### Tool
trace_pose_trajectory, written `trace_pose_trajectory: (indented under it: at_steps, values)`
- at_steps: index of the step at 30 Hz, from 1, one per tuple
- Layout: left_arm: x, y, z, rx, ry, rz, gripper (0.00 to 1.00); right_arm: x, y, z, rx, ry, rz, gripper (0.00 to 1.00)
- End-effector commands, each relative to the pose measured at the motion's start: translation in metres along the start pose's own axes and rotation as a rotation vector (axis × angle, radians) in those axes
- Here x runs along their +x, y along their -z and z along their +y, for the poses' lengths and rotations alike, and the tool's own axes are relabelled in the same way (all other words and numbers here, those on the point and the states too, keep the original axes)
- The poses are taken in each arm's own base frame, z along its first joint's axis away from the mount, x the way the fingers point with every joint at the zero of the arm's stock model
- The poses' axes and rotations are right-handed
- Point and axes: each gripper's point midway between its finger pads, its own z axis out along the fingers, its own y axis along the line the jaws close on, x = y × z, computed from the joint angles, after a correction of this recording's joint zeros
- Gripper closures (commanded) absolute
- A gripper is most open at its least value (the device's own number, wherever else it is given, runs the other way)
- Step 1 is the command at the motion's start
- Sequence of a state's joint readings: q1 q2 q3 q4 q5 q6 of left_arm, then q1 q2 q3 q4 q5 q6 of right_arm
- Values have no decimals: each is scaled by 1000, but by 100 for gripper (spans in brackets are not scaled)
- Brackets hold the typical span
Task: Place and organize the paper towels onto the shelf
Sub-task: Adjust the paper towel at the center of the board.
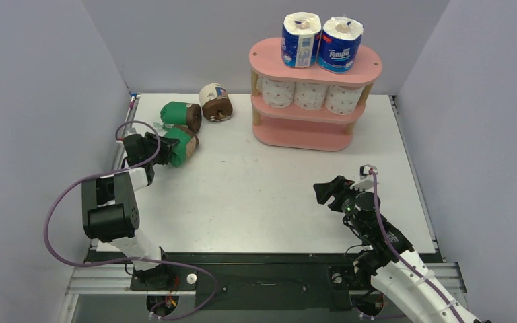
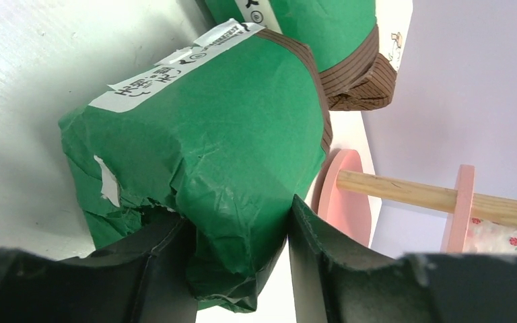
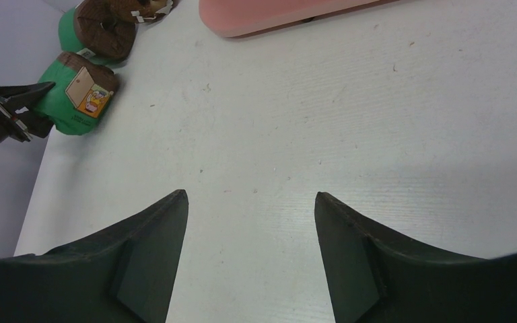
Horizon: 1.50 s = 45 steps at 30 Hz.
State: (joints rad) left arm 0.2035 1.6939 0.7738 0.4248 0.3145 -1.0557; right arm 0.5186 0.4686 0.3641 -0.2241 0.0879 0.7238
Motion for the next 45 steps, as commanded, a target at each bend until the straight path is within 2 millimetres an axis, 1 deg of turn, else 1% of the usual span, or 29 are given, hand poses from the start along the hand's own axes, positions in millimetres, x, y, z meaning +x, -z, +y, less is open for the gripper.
trace_pose_trajectory:
  at_steps: [1,4,5,6,7,8,12,14,15,16,17,18,19,20,21,22,23,24,25,26,27,28,29,30,31,34,38,39,45]
  values:
    - [-8,13,-21,47,-33,-47,65,-10,-1,12,-40,-14,-30,35]
    - [-6,24,-34,62,-53,-53,65,-11,-1,13,-42,-8,-31,35]
    - [-5,26,-33,46,-55,-50,66,-12,0,14,-43,-8,-31,35]
    - [-4,31,-42,59,-75,-53,66,-12,-1,14,-39,-5,-29,36]
    - [-3,34,-41,36,-80,-49,66,-14,0,15,-41,-5,-33,36]
    - [-3,40,-49,41,-111,-63,66,-15,0,16,-41,-2,-33,36]
    - [14,59,-63,-56,-248,-30,70,-17,-1,16,-37,6,-34,36]
    - [34,69,-73,-75,-346,5,70,-19,-1,16,-33,10,-37,36]
    - [56,72,-81,-60,-419,48,70,-20,-1,16,-30,14,-38,36]
    - [62,78,-86,-75,-455,54,70,-22,-1,17,-26,15,-43,36]
    - [83,82,-93,-56,-529,94,70,-23,-1,17,-25,21,-46,36]
    - [86,87,-96,-77,-566,89,70,-26,0,17,-21,23,-52,36]
    - [109,92,-101,-57,-638,131,70,-29,1,17,-16,29,-60,36]
    - [116,96,-104,-66,-674,139,70,-31,2,17,-13,33,-63,36]
    - [137,101,-110,-41,-739,178,70,-33,2,16,-4,40,-68,36]
    - [145,103,-113,-50,-776,187,70,-36,3,16,2,43,-73,36]
    - [167,109,-117,-26,-840,227,70,-39,4,15,15,51,-81,36]
    - [174,110,-121,-40,-878,237,70,-41,5,14,21,55,-83,36]
    - [194,116,-125,-18,-938,274,70,-43,6,13,30,58,-92,36]
    - [201,116,-128,-36,-975,283,70,-46,7,14,34,61,-96,36]
    - [222,117,-127,-29,-1041,324,70,-48,8,12,44,66,-101,36]
    - [225,119,-134,-32,-1070,311,71,-51,9,13,47,67,-107,36]
    - [244,121,-132,-22,-1123,344,71,-51,10,11,61,71,-106,36]
    - [254,124,-137,-8,-1155,346,71,-55,11,12,63,71,-111,36]
    - [262,121,-133,-18,-1184,355,71,-57,12,12,72,76,-109,36]
    - [288,122,-134,-3,-1258,394,71,-60,15,9,96,83,-108,36]
    - [308,120,-127,-41,-1374,412,71,-60,14,6,124,99,-92,36]
    - [310,117,-125,-60,-1396,400,71,-60,14,6,131,101,-89,36]
    - [323,121,-110,-85,-1468,418,71,-65,15,1,162,105,-109,37]
